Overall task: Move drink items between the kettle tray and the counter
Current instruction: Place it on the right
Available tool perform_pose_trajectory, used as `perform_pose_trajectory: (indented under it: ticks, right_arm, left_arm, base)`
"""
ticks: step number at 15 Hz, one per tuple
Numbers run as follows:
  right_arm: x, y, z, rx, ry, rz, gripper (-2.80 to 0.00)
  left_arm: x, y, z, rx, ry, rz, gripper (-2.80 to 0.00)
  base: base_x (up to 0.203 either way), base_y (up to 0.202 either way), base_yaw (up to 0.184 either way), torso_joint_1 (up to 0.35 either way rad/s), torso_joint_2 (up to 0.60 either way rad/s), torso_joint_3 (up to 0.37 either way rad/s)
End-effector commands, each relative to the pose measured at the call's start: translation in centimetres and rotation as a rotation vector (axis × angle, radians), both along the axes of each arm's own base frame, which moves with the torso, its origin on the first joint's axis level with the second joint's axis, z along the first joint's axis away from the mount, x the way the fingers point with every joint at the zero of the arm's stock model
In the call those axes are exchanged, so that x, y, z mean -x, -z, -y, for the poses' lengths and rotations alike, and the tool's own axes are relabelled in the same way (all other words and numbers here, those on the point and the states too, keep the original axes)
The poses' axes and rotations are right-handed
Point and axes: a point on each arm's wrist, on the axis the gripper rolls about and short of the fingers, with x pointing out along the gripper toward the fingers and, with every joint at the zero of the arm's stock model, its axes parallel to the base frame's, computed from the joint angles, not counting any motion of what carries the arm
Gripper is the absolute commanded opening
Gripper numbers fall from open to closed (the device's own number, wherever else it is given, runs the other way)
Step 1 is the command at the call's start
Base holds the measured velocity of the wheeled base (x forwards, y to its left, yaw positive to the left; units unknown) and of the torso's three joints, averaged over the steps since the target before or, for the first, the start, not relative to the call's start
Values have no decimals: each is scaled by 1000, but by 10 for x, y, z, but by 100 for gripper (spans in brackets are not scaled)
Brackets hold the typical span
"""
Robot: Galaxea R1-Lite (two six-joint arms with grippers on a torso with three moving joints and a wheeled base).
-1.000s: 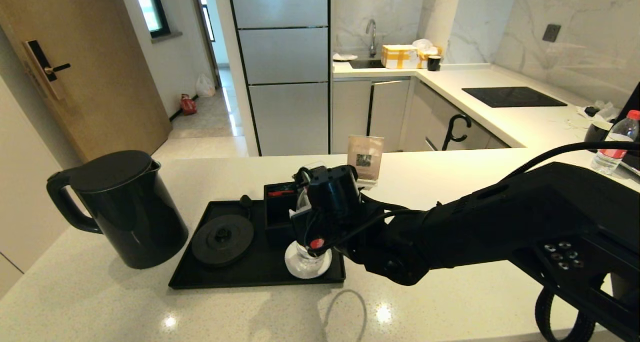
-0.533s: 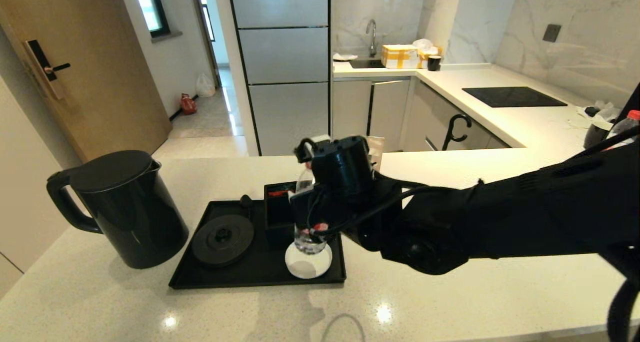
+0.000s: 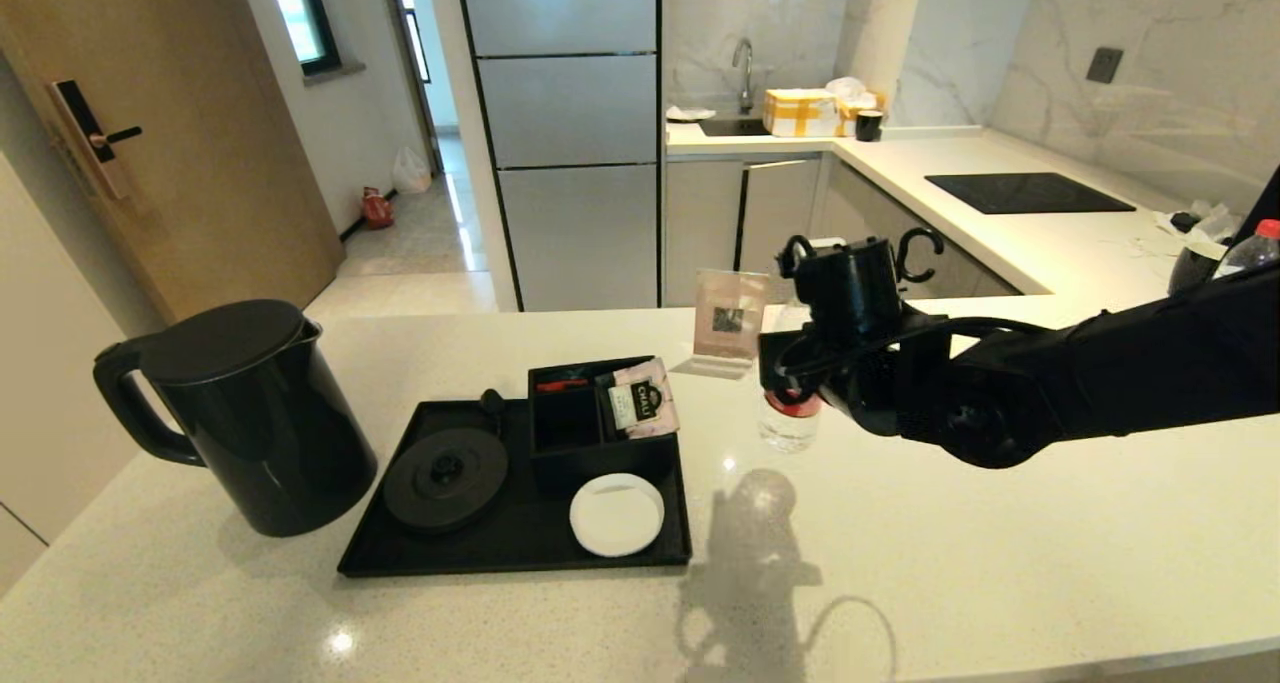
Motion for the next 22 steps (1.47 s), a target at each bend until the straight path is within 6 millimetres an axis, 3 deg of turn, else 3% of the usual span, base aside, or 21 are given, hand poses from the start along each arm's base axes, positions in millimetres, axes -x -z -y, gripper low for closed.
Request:
perform_pose_trajectory:
  ticks: [1,5,8,9,15,22]
  right_arm:
    - [-6,20,28,-11,6,-48,-280]
    - [-22,47,51,-26,29,-92,-280]
    - [-25,59,56,-28,43,-92,-280]
    - [-25,61,56,-30,45,-87,0]
    - [-20,61,59,-32,47,-87,0]
    - [28,37,71,-49,-23,-96,0]
  left_arm:
    - [0,0,0,1,-1,-3,-280]
    - [0,0,0,1,-1,-3,-280]
    - [0,0,0,1,-1,-3,-280]
    - [0,0,0,1,-1,-3,-280]
    - [0,0,0,1,-1,-3,-280]
    - [0,0,0,1,-1,-3,-280]
  base:
    - [0,0,0,0,0,0]
    - [0,0,0,0,0,0]
    - [0,0,0,0,0,0]
    - [0,0,0,0,0,0]
    - [0,0,0,0,0,0]
    - [0,0,0,0,0,0]
